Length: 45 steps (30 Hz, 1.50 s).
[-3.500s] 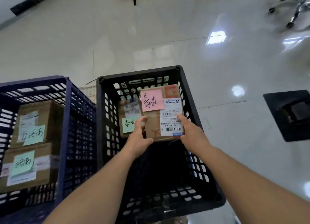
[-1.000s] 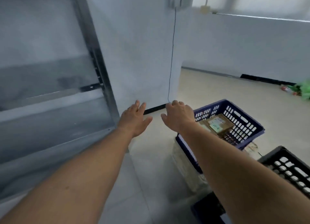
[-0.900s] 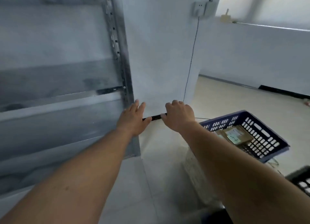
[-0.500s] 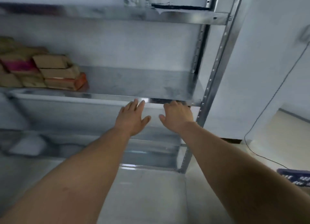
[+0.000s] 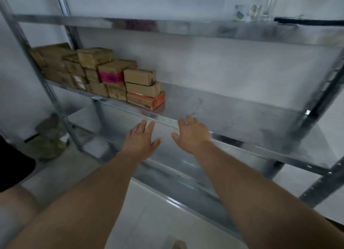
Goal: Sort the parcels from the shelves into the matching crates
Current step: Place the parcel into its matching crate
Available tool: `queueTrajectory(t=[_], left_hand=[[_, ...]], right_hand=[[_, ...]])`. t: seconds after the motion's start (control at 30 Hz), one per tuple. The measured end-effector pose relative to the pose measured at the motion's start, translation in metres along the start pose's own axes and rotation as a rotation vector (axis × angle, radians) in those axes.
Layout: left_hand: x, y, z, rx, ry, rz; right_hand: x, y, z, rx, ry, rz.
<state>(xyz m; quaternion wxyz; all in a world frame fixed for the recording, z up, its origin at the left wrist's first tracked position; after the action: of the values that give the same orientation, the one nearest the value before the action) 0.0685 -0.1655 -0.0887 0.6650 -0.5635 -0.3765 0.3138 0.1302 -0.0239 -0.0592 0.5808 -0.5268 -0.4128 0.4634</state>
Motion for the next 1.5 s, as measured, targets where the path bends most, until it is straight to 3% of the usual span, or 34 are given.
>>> queueTrajectory(t=[0.43, 0.73, 1.0, 1.33, 1.5], left_hand=[[-0.043, -0.032, 0.193, 0.053, 0.018, -0.005], [-0.108, -0.05, 0.274, 0.095, -0.092, -0.074], [-0.161, -0.069, 0.35, 0.144, -0.11, -0.262], [-0.19, -0.06, 0.394, -0.029, -0.066, -0.511], [-0.192, -0.062, 0.41, -0.095, 0.029, -0.706]], right_hand=[[0.021, -0.01, 0.195, 0.055, 0.025, 0.073], [0.01, 0.003, 0.282, 0.054, 0.058, 0.099], [-0.003, -0.003, 0.338, 0.079, 0.233, 0.245], [-0.039, 0.01, 0.391, 0.027, 0.415, 0.577], [-0.031, 0.008, 0.388, 0.119, 0.536, 0.709]])
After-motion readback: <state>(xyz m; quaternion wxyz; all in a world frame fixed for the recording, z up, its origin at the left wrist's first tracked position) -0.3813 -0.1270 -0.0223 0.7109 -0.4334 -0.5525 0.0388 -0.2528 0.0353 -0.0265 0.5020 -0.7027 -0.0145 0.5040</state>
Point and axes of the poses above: each hand's wrist, its own z-axis towards the middle knuckle, its own y-axis out of the palm, x = y × z, the point moved 6 cm from there along z, towards the middle knuckle, and after that the axes turned 1 degree about -x, right-handed, at the moved point
